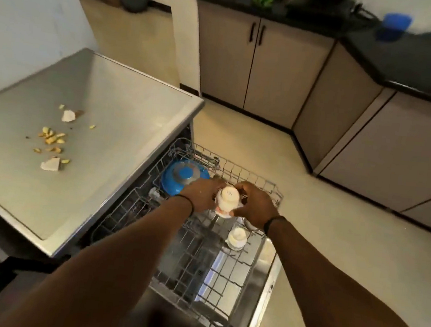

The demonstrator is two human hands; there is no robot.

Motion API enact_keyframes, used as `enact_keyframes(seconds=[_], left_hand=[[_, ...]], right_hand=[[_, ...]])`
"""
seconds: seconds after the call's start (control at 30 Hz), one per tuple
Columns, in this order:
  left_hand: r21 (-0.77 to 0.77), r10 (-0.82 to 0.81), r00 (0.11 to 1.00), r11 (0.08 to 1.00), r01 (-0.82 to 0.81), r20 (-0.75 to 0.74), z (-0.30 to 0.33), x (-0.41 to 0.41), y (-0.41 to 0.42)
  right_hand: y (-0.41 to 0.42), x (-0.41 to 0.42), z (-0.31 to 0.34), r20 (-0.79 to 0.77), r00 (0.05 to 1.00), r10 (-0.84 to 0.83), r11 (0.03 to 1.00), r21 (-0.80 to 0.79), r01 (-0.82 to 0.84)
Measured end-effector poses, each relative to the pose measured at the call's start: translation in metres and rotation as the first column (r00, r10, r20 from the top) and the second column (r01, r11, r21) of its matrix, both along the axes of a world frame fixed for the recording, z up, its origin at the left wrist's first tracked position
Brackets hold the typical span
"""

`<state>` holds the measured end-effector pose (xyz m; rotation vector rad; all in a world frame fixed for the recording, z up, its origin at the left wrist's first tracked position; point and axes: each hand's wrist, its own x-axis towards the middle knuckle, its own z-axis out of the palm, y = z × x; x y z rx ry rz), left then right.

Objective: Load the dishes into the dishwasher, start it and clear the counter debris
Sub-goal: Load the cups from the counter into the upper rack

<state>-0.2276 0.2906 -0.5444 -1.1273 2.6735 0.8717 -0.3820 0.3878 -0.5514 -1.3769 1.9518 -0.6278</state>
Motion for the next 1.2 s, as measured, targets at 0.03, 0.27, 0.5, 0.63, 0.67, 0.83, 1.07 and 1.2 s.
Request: enact_keyframes(seconds=[0.03,0.27,0.5,0.63,0.67,0.83,1.07,1.2], left_hand=[[0.006,-0.002,1.0,1.0,0.002,0.019,-0.012,-0.002,0.004],[0.038,0.016,0.999,0.999,-0.018,0.032,-0.087,0.0,0.002],[0.064,-0.037,0.998,0.997,0.034,0.052,-0.179,-0.006,-0.02],[0.001,-0.063,0.994,0.998,0.063,0.094,-0.21,-0.007,-0.029],[0.0,-0.062,0.993,0.998,0.062,0.098,-0.217,-0.006,-0.03],[-0.029,-0.072,0.985,0.997,0.078,0.158,-0.241,-0.002,-0.034],[-0.02,-0.099,0.98,0.994,0.104,0.172,-0.255,0.001,-0.036],[-0.026,-0.062,0.985,0.997,0.067,0.159,-0.254,0.006,-0.03]], right_hand=[[0.004,-0.001,-0.013,-0.001,1.0,-0.003,1.0,0.03,0.003],[0.003,0.016,-0.093,0.092,0.992,-0.088,0.995,0.052,0.083],[-0.007,0.028,-0.17,0.037,0.982,-0.183,0.98,0.092,0.179],[-0.02,0.035,-0.2,-0.016,0.982,-0.19,0.969,0.156,0.191],[-0.022,0.036,-0.206,-0.035,0.983,-0.182,0.968,0.168,0.186],[-0.031,0.041,-0.23,-0.15,0.984,-0.099,0.972,0.199,0.128],[-0.033,0.043,-0.242,-0.292,0.954,-0.063,0.984,0.142,0.109],[-0.032,0.045,-0.245,-0.304,0.95,-0.068,0.985,0.131,0.113]])
